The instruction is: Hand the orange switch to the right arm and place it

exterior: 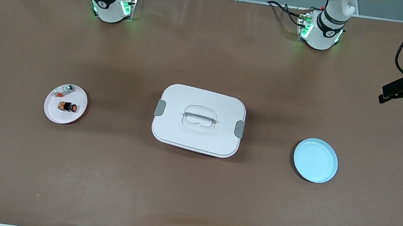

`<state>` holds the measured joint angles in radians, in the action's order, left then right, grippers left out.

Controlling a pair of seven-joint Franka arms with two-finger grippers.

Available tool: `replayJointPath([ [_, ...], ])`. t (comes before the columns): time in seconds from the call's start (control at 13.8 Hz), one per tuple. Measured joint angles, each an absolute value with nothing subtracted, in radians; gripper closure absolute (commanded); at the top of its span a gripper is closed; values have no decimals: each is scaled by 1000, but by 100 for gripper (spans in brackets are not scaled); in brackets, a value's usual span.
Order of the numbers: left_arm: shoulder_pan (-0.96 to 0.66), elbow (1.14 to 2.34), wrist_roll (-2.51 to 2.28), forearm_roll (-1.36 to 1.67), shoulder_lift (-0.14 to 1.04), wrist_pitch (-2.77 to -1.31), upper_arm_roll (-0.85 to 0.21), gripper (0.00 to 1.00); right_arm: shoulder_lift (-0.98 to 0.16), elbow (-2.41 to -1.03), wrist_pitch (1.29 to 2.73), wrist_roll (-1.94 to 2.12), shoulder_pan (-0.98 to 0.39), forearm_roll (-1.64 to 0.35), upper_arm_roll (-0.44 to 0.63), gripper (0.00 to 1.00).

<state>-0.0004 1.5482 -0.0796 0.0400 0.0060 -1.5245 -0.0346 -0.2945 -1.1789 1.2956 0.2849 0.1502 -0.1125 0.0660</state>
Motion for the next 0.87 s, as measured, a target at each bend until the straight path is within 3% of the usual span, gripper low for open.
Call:
replayJointPath([
  [0.87, 1, 1547, -80, 40, 6, -1524, -34, 0, -222, -1237, 1333, 77, 18, -37, 51, 0],
])
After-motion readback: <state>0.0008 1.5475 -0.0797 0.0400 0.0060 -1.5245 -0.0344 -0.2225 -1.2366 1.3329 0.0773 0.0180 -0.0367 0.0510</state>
